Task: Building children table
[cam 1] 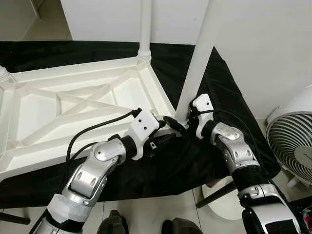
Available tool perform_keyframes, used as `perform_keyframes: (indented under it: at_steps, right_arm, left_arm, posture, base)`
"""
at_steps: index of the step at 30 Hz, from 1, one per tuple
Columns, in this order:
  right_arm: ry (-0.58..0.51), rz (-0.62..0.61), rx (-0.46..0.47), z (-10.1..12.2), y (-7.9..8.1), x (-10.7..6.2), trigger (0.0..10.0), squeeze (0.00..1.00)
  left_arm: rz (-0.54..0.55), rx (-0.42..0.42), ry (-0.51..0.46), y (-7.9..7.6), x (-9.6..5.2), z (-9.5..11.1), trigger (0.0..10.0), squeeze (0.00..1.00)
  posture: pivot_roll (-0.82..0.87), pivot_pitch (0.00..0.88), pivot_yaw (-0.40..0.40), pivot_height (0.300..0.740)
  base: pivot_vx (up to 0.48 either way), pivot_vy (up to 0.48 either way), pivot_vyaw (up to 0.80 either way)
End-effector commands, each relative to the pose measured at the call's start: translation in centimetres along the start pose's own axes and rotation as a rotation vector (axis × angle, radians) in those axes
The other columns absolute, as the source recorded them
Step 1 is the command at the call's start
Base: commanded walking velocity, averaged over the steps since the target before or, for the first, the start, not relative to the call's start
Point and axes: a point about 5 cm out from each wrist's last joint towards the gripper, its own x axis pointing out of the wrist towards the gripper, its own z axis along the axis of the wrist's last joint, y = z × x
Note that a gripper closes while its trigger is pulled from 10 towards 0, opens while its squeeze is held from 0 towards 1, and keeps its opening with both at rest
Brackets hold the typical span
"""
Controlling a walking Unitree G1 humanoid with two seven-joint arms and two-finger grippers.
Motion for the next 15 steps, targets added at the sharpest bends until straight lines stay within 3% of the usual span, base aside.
perform_keyframes:
  at_steps: [1, 12, 15]
  right_arm:
    - [-0.003, 0.037, 0.0, -0.09, 0.04, 0.28, 0.0, 0.0]
    - [-0.017, 0.057, 0.011, -0.56, -0.32, 0.23, 0.0, 0.0]
    - [-0.018, 0.012, -0.017, -0.99, 0.03, 0.1, 0.0, 0.0]
  left_arm:
    - [-0.056, 0.008, -0.009, -0.43, 0.12, 0.3, 10.0, 0.0]
    - [-0.076, 0.008, 0.002, -0.87, -0.09, 0.06, 10.0, 0.0]
    - [-0.077, 0.005, 0.005, -1.03, -0.06, 0.0, 10.0, 0.0]
  posture:
    - [0.01, 0.022, -0.032, 0.74]
    - [0.01, 0.027, -0.038, 0.74]
    - [0.01, 0.03, -0.042, 0.74]
  base:
    - [0.0, 0.0, 0.0]
    - [0.0, 0.0, 0.0]
    - [0.0, 0.0, 0.0]
